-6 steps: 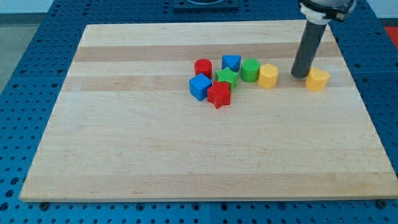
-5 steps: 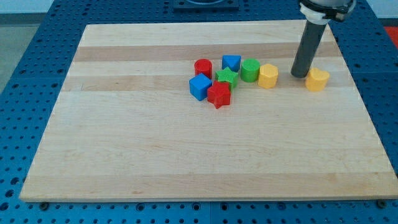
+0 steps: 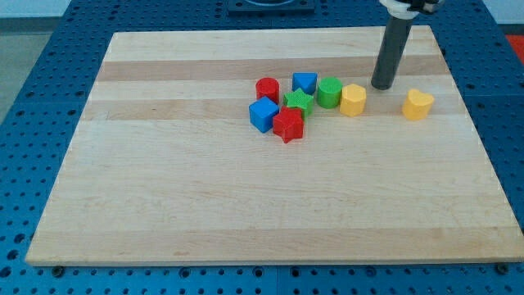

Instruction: Move the yellow heart to the center right

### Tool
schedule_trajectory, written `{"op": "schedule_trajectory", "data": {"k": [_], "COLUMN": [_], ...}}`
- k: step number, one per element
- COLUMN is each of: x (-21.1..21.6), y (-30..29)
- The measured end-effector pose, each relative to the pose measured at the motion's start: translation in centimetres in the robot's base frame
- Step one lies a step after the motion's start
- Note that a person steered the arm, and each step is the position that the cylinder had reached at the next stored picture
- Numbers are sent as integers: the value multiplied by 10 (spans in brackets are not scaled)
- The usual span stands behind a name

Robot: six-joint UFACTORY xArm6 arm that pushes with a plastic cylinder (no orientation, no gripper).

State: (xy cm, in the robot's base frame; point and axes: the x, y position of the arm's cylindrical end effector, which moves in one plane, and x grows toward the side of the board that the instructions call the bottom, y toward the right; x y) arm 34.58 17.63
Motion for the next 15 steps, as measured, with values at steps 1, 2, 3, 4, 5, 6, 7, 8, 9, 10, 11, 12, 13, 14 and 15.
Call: {"op": "schedule_trajectory", "data": {"k": [1,2,3,4,5,6,7,8,9,10,11,12,13,14,15], "x": [11,18,30,43,45,45,45,45,45,45,45,45,45,45,45], "y": [0,-7,-13,-15,-15,-11,-2,9,12,14,22,26,34,35,39]}}
